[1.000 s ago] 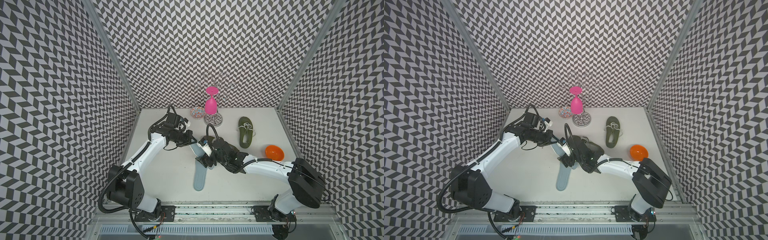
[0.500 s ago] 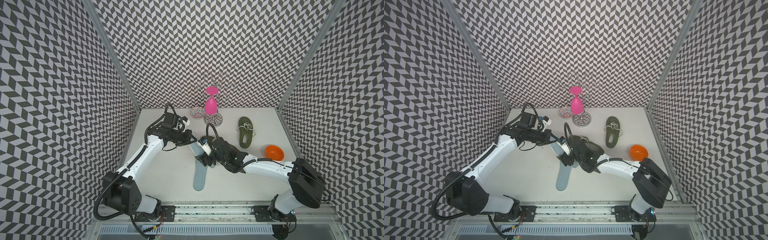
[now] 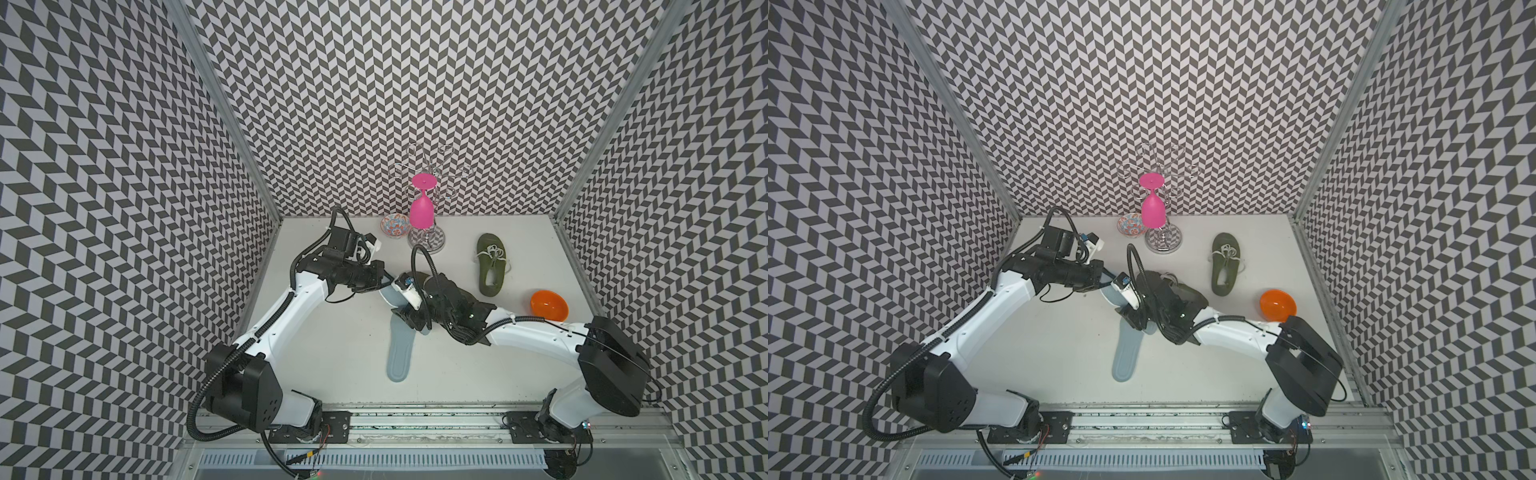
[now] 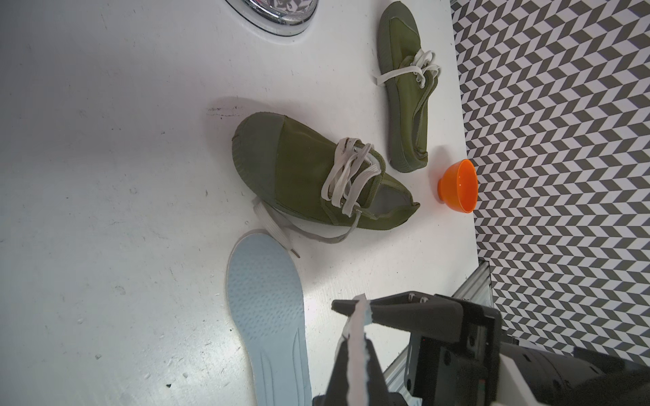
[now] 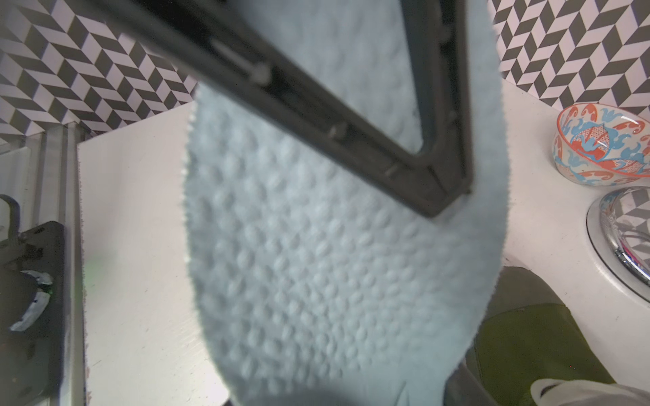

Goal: Insert the insole into the shoe
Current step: Pick up the insole from the center of the board.

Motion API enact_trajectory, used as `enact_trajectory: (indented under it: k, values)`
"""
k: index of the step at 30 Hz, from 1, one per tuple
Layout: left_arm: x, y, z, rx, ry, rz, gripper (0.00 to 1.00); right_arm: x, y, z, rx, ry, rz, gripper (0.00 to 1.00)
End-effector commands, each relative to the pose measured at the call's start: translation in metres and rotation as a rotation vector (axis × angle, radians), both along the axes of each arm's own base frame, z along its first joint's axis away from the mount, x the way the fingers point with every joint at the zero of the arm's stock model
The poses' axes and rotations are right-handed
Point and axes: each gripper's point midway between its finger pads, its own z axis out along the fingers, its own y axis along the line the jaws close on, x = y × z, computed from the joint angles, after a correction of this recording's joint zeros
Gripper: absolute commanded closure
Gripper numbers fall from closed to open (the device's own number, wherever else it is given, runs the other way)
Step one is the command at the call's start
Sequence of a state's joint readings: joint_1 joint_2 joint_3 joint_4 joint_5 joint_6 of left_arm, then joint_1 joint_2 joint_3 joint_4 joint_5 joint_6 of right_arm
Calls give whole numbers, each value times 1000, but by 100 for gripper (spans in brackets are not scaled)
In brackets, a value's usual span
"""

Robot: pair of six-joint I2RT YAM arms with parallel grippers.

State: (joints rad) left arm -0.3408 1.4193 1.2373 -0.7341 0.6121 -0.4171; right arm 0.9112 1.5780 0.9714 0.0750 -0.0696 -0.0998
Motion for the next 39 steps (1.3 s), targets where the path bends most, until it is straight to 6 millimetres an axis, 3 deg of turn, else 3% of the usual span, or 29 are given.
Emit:
enact_trajectory:
  k: [1,4,13,19,26,32,37,39]
  values:
    - [-7,-4,-2,-3,8,-17,100,5,0,22,58,-55,-2,48]
    - [-4,-2,-4,10,8,-5,99,2,0,23,62,-45,2,50]
    - [10,5,1,51,-38,24,63,-2,-3,12,23,23,-2,57]
    - [21,17,15,59,-81,71,61,0,-8,6,-19,69,-17,64]
    - [46,49,35,89,-183,195,60,3,-18,10,-31,153,-61,70]
    - [67,66,55,119,-279,278,59,3,-50,8,-50,291,-140,68]
    - [64,57,50,41,-293,271,56,5,-94,15,-57,356,-237,68]
    - [57,42,46,15,-304,214,55,10,-116,18,-76,372,-304,68]
